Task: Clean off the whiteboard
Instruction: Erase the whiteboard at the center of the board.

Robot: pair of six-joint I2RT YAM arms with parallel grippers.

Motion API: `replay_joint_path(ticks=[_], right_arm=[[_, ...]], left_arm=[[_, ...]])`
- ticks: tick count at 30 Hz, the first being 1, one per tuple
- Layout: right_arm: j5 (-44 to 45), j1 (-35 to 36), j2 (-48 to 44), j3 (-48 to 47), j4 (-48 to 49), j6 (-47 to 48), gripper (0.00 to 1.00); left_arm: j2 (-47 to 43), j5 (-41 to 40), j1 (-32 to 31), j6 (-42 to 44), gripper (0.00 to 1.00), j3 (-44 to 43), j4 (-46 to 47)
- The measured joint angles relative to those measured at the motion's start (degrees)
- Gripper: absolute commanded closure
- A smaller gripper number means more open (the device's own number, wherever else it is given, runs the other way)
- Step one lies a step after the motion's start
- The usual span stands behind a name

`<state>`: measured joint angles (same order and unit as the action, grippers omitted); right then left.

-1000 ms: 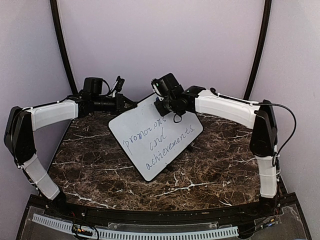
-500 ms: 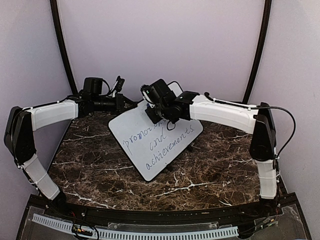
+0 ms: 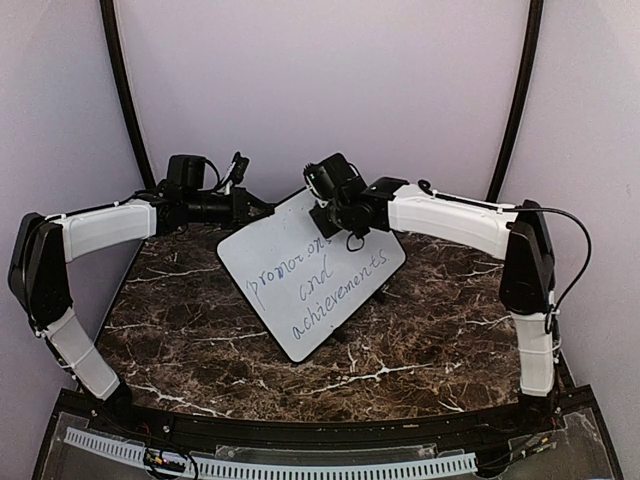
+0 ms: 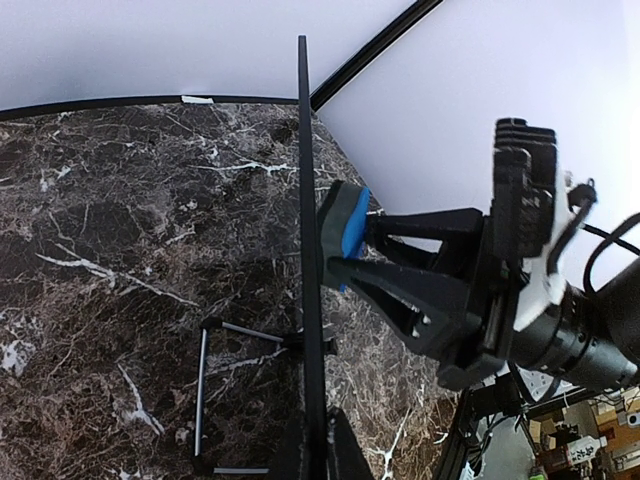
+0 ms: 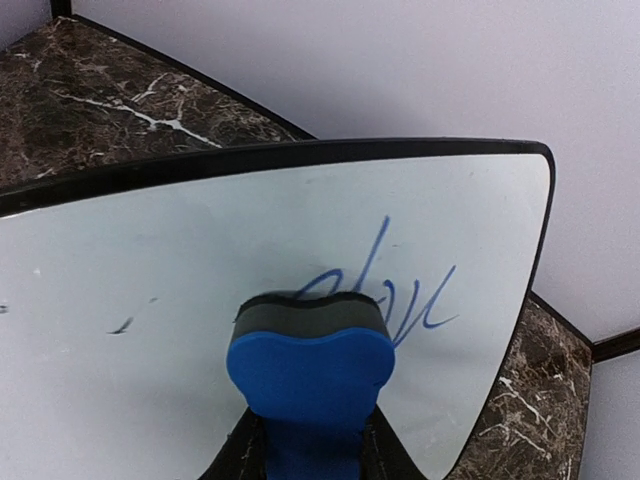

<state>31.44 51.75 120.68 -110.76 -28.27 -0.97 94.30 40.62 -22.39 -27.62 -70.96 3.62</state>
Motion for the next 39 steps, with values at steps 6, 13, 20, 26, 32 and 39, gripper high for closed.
replay_joint_path(ticks=[6,13,20,26,32,39], right_arm=[[2.4,-3.1,-0.2,2.2,1.6,0.1,0.74],[2.5,-3.5,-0.7,3.7,3.4,1.2,0.74],[1.5,-1.9,-1.4,4.5,4.5,3.0,0.74],[-1.6,0.2,-1.2,0.8,3.1,3.8,0.73],[-2.9,-0.1,1.2,-4.1,0.5,4.2,0.73],[-3.6,-2.3,1.9,-5.2,-0.5,4.2,0.73]], left_arm=[[0.0,-0.2,0.0,-0.1,1.00,0.0,0.0],[0.0,-0.2,0.0,-0.1,1.00,0.0,-0.1],[0.0,0.0,0.0,-0.1,1.00,0.0,-0.1],[0.0,0.7,0.0,-0.1,1.00,0.0,0.2],[0.0,0.2,0.0,-0.1,1.00,0.0,0.1],[0.0,-0.3,0.0,-0.1,1.00,0.0,-0.1]])
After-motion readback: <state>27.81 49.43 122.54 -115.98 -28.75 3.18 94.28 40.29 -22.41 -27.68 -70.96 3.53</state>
